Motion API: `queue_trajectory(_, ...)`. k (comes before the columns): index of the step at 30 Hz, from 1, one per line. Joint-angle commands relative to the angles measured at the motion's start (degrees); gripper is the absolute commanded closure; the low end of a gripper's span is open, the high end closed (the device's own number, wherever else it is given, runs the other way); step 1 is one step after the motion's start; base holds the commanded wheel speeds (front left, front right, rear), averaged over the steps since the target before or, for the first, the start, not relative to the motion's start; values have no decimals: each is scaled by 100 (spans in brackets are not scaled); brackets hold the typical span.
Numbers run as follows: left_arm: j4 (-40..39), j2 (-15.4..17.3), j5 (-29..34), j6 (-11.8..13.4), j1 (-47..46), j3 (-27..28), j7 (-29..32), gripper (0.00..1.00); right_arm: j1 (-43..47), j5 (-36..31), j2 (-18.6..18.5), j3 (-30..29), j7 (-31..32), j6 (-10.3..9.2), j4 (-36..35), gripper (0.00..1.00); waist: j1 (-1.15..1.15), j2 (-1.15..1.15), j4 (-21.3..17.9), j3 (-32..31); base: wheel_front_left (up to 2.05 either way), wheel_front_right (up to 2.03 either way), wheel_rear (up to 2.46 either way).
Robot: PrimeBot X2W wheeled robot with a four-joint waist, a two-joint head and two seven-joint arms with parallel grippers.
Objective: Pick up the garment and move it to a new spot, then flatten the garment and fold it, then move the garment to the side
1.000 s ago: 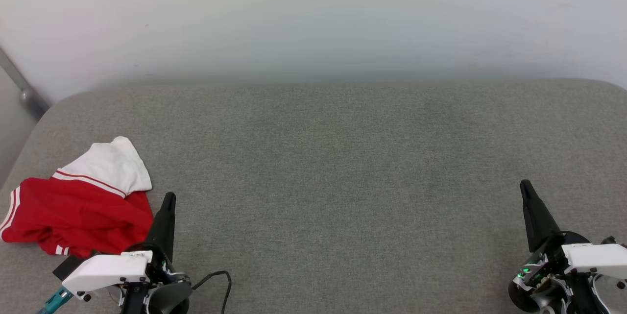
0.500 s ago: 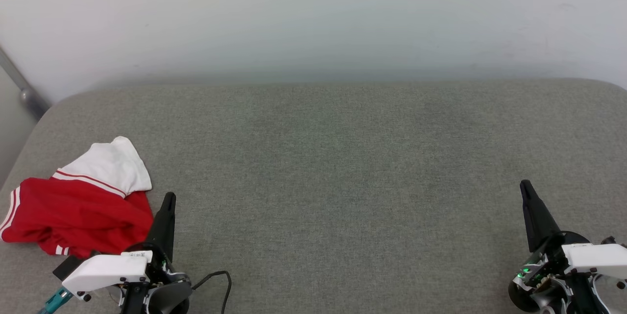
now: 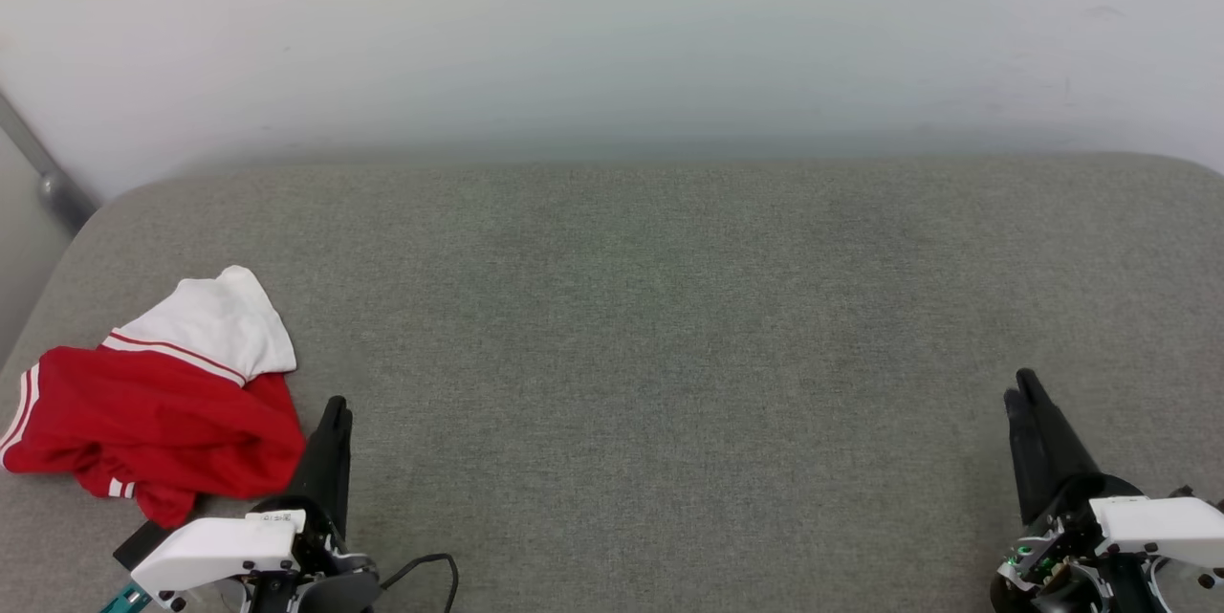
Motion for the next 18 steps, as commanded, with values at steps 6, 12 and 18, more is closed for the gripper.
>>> queue_trajectory(6,-196,10,59,-2,-99,-256,-195,0,-36,-101,-4,138,-197,1,-195,0,0,0,-5,0,0,0,0)
queue_trajectory(12,-329,12,224,-2,-111,-428,-366,0,-10,-336,-38,313,-367,1,-288,0,0,0,-10,-5,0,0,0)
queue_trajectory(18,-513,13,598,-3,-93,-538,-521,0,-7,-704,-72,426,-522,1,-379,0,0,0,-9,-8,0,0,0)
